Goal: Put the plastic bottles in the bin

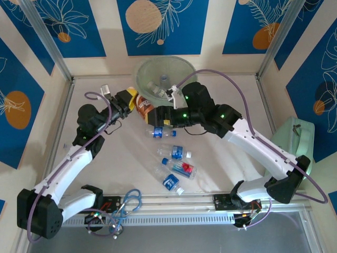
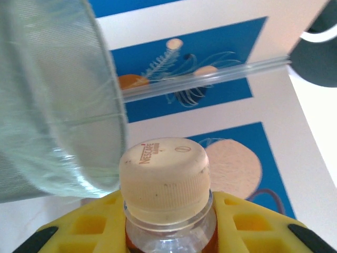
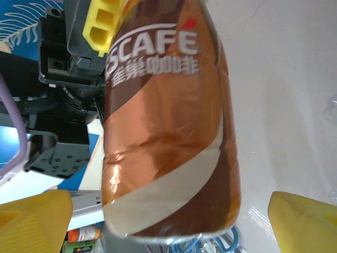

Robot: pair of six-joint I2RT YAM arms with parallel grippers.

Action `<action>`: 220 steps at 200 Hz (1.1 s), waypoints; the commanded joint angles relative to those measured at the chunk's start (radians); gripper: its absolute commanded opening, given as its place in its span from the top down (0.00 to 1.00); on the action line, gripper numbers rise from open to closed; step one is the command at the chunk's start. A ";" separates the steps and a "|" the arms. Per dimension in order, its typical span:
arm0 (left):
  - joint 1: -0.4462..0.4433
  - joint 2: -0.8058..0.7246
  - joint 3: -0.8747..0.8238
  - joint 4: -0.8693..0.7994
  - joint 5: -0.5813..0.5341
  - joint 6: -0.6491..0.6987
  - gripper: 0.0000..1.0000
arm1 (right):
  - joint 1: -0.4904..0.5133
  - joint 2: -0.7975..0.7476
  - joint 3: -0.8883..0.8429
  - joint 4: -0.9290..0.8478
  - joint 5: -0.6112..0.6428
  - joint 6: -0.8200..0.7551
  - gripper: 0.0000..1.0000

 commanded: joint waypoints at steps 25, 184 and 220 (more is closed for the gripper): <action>0.009 0.057 -0.045 0.392 0.057 -0.128 0.83 | -0.042 0.021 0.011 0.185 -0.248 0.079 0.04; 0.011 0.077 -0.024 0.401 0.091 -0.128 0.86 | -0.089 0.055 0.031 0.256 -0.308 0.139 0.39; 0.013 0.051 -0.025 0.292 0.085 -0.051 0.20 | -0.094 0.055 0.040 0.230 -0.281 0.126 0.43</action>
